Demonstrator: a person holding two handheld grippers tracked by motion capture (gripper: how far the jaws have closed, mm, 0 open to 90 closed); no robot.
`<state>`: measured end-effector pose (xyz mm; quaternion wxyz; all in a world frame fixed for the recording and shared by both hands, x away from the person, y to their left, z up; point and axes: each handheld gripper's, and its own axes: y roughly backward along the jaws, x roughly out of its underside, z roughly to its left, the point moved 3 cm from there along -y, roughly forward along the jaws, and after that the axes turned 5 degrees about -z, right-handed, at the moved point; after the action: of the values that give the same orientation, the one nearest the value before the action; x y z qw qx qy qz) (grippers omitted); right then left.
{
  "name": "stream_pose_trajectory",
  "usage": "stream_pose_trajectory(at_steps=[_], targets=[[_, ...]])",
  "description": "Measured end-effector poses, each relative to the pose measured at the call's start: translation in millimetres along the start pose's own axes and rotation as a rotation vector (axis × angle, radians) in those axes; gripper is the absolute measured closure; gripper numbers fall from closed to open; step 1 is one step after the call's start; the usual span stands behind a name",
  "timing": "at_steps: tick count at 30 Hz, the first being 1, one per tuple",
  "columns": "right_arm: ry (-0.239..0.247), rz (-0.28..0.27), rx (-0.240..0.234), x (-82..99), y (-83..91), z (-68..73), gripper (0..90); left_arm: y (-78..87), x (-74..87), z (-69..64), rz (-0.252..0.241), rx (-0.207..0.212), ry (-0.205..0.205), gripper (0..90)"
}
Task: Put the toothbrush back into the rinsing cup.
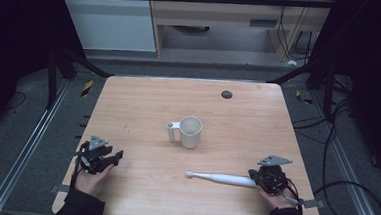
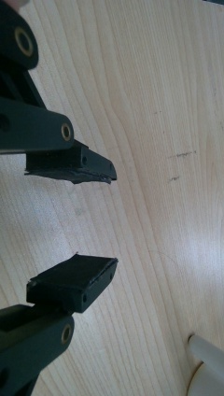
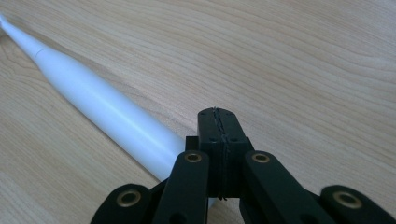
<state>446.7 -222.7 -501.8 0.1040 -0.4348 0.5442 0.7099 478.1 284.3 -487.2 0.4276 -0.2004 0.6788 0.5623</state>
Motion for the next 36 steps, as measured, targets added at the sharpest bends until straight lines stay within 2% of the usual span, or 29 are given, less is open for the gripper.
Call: stream_pose_trajectory(at_steps=[26,36], targets=[[-0.014,0.009,-0.019,10.6,7.3,10.0,90.0,-1.3,0.9,-0.5,0.01,0.003,-0.002,49.1],[0.002,0.006,-0.019,14.4,13.0,15.8,90.0,0.5,0.0,-0.7,0.0,0.0,-0.006,48.6]])
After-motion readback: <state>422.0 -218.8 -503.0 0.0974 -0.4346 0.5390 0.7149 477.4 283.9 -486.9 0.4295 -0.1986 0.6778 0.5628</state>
